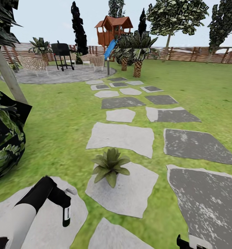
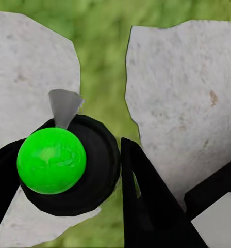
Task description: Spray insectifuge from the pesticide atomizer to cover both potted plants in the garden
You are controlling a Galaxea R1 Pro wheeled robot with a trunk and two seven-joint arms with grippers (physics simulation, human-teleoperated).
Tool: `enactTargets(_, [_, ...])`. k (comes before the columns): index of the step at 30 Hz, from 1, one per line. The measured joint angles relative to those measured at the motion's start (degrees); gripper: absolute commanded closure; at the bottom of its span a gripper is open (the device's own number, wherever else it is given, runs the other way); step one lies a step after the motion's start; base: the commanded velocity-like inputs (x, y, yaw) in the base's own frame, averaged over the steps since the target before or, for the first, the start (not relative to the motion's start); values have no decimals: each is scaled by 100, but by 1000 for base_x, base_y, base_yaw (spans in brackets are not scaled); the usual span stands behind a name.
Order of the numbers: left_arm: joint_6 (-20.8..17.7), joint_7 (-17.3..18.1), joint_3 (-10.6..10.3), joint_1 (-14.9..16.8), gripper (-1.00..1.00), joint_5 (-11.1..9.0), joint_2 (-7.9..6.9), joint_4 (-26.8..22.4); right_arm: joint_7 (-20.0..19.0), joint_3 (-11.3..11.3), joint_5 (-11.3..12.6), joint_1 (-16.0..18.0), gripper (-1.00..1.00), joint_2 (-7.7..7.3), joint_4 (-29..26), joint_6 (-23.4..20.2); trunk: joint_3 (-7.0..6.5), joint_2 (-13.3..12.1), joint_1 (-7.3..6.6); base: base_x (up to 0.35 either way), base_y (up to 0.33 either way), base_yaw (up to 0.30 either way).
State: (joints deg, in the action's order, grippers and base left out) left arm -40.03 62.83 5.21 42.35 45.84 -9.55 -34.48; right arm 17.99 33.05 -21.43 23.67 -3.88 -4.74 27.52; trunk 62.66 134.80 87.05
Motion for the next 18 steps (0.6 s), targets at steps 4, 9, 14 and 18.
enactTargets(4, [0,0,-9,7,100,-1,1,-5,1,0,-15,0,-100,-10,-1,0,5,0,0,233,265,-24])
enactTargets(9, [-68,498,-472,44,100,14,1,-195,3,0,-14,1,-100,-34,-9,0,6,0,-1,272,52,-2])
enactTargets(14, [-68,501,-474,46,100,15,-25,-197,3,-2,-12,0,-100,-34,-11,1,6,0,2,42,0,-184])
enactTargets(18, [-78,511,-466,39,100,357,-30,-191,4,1,-17,1,-100,-57,-18,1,6,0,1,94,0,-79])
